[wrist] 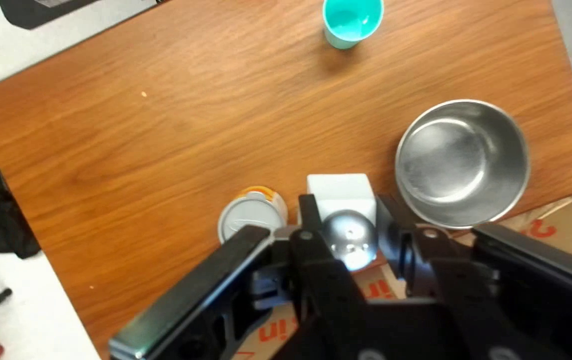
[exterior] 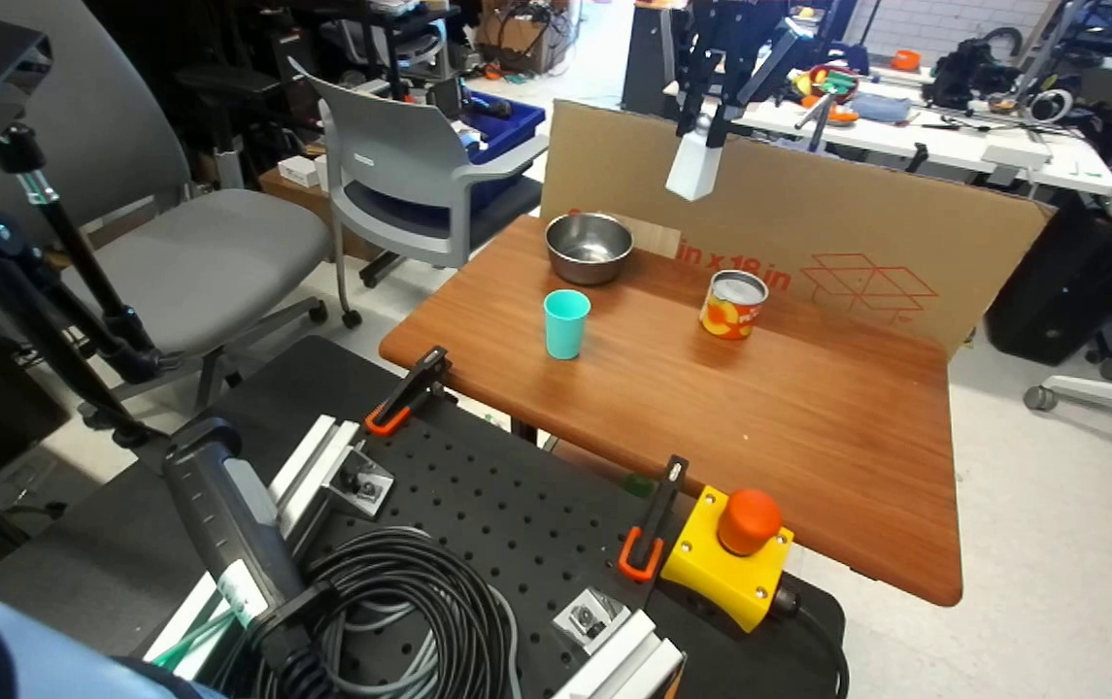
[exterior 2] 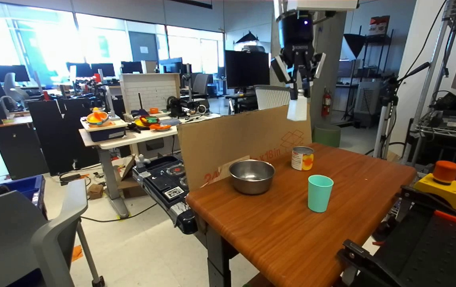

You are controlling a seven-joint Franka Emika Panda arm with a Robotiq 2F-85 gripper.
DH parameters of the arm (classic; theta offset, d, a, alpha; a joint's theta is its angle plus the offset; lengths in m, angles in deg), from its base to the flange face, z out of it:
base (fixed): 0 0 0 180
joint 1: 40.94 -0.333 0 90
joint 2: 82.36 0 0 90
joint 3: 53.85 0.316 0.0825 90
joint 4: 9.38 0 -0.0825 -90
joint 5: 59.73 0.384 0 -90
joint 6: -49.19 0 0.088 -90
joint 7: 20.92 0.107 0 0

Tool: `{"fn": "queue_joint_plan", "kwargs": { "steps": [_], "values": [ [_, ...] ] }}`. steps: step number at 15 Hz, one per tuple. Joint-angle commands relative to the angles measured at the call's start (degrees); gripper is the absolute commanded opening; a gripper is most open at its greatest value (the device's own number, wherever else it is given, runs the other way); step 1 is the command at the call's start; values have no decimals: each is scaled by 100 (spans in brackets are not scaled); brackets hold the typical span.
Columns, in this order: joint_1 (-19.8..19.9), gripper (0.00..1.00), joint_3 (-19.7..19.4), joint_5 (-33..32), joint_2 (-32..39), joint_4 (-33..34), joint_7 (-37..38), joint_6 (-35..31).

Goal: Remove the shaker from the bowl and put it on the table

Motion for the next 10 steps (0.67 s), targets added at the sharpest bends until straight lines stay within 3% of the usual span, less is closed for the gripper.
{"fn": "queue_joint_plan", "kwargs": {
  "steps": [1,5,10],
  "values": [
    [378,8,-270,277,439,366,336,248],
    [851,8,-543,701,1177,973,645,258],
    [1055,8,-678,975,2025,1574,1270,-72]
  ]
}}
